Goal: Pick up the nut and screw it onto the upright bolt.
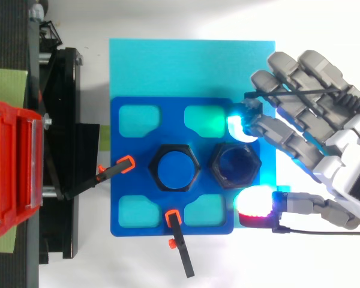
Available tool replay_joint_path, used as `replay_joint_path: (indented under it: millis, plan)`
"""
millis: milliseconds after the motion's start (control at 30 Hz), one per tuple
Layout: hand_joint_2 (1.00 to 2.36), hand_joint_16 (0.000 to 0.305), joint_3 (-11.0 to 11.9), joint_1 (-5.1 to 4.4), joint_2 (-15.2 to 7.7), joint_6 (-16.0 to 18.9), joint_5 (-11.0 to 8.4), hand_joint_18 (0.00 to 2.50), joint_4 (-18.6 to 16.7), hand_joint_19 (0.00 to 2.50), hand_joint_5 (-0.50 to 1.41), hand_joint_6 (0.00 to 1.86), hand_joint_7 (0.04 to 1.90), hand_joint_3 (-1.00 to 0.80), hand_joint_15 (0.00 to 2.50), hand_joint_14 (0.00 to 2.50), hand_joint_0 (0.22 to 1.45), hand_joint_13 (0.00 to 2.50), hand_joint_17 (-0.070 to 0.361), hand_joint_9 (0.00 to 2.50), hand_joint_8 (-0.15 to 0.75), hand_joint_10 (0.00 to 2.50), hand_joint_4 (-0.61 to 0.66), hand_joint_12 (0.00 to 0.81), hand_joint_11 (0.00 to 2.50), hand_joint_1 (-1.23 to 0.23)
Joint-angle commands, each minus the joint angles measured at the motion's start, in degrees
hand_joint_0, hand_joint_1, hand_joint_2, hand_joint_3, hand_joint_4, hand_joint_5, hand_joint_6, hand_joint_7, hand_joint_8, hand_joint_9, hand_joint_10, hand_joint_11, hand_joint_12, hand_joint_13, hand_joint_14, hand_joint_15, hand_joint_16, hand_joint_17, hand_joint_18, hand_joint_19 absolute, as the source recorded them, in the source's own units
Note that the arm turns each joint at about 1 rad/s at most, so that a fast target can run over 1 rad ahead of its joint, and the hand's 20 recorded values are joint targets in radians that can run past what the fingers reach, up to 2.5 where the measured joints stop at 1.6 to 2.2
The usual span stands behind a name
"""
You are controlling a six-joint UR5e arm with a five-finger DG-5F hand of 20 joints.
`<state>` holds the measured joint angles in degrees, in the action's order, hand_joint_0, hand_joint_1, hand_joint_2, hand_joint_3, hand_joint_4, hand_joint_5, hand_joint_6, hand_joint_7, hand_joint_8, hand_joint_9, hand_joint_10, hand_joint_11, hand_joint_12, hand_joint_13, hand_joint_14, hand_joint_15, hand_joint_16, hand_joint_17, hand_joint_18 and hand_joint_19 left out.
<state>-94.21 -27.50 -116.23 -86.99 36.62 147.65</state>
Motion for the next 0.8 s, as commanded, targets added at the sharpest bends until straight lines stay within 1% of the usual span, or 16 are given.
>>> replay_joint_path:
  millis: [0, 267, 367, 600, 700, 733, 767]
  plan:
    - [1.0, 0.052, 0.0, 0.08, 0.0, 0.0, 0.47, 0.12, -0.3, 0.0, -0.22, 0.5, 1.02, -0.5, 0.0, 0.0, 0.46, 0.23, 0.118, 0.35, 0.309, 0.0, 0.3, 0.381, 0.0, -0.61]
    - [1.0, 0.049, 0.1, 0.17, 0.0, 0.0, 0.82, 0.17, 0.2, 0.0, -0.21, 0.5, 1.06, -0.5, 0.0, 0.0, 0.48, 0.28, 0.109, 0.4, 0.307, 0.0, 0.31, 0.372, 0.0, -0.62]
    - [1.0, 0.048, 0.0, 0.26, 0.0, 0.0, 1.7, 0.19, 0.4, 0.0, -0.21, 0.5, 1.06, -0.5, 0.0, 0.0, 0.48, 0.29, 0.108, 0.42, 0.31, 0.0, 0.3, 0.368, 0.0, -0.62]
    - [1.0, 0.047, 0.0, 0.43, 0.0, 0.1, 2.31, 0.21, 1.9, 0.0, -0.2, 0.5, 1.08, -0.5, 0.0, 0.0, 0.49, 0.31, 0.106, 0.43, 0.311, 0.0, 0.3, 0.364, 0.0, -0.61]
    - [1.0, 0.047, 0.0, 0.7, 0.1, 0.6, 3.63, 0.22, 3.3, 0.0, -0.2, 0.5, 1.08, -0.5, 0.0, 0.0, 0.49, 0.32, 0.105, 0.43, 0.31, 0.0, 0.3, 0.362, 0.0, -0.6]
    - [1.0, 0.047, 0.0, 0.78, 0.6, 1.5, 4.69, 0.22, 3.8, 0.0, -0.2, 0.5, 1.07, -0.5, 0.0, 0.0, 0.49, 0.32, 0.105, 0.43, 0.31, 0.0, 0.3, 0.361, 0.0, -0.6]
    - [1.0, 0.046, 0.0, 0.87, 0.8, 2.0, 5.3, 0.22, 3.9, 0.0, -0.2, 0.5, 1.07, -0.5, 0.0, 0.0, 0.49, 0.32, 0.104, 0.43, 0.31, 0.0, 0.3, 0.361, 0.0, -0.6]
